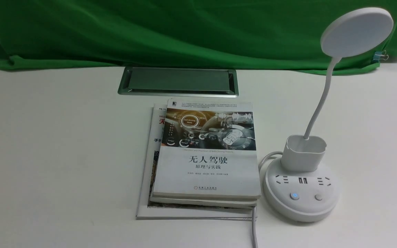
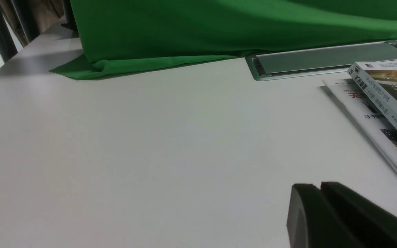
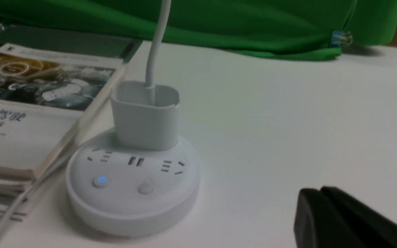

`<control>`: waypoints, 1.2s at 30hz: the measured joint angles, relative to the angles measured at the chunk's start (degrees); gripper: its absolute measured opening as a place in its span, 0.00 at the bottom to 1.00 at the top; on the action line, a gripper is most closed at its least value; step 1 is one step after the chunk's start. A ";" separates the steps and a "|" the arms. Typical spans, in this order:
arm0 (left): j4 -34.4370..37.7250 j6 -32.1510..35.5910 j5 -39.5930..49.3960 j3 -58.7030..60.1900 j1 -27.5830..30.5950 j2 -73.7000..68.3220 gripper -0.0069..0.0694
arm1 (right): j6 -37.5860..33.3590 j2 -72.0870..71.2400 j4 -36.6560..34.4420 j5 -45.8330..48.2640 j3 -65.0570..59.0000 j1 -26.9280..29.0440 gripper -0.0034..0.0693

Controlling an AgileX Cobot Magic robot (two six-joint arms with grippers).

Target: Turn off the desk lamp on the white desktop by hand.

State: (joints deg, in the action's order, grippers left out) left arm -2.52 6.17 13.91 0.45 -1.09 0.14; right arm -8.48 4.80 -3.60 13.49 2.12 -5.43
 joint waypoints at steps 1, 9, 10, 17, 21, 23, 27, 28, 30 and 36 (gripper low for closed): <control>0.00 -0.12 0.00 0.00 0.00 0.00 0.12 | 0.00 -0.85 0.00 -1.04 -1.21 0.00 0.10; 0.00 -0.01 0.00 0.00 0.00 0.00 0.12 | 0.24 -4.77 0.00 -0.33 -2.50 0.00 0.10; 0.00 -0.01 0.00 0.00 0.00 0.00 0.12 | 0.24 -4.76 0.02 -0.15 -2.50 0.00 0.10; 0.00 -0.01 0.00 0.00 0.00 0.00 0.12 | 0.67 -4.76 0.07 0.07 -2.50 0.00 0.10; 0.00 -0.01 0.00 0.00 0.00 0.00 0.12 | 1.24 -4.76 0.07 0.15 -2.50 0.00 0.10; 0.00 -0.01 0.00 0.00 0.00 0.00 0.12 | 1.26 -4.76 0.07 0.15 -2.50 0.00 0.10; 0.00 0.00 0.00 0.00 0.00 0.00 0.12 | 1.26 -4.76 0.07 0.15 -2.50 0.00 0.10; 0.00 0.00 0.00 0.00 0.00 0.00 0.12 | 1.26 -4.76 0.07 0.15 -2.50 0.00 0.10; 0.00 0.00 0.00 0.00 0.00 0.00 0.12 | 1.26 -4.76 0.07 0.15 -2.50 0.00 0.10; 0.00 0.00 0.00 0.00 0.00 0.00 0.12 | 1.30 -4.76 0.07 0.15 -2.50 0.00 0.11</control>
State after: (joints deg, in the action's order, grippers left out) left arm -2.52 6.17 13.91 0.45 -1.09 0.14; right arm -7.18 0.05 -3.53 13.64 -0.38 -5.43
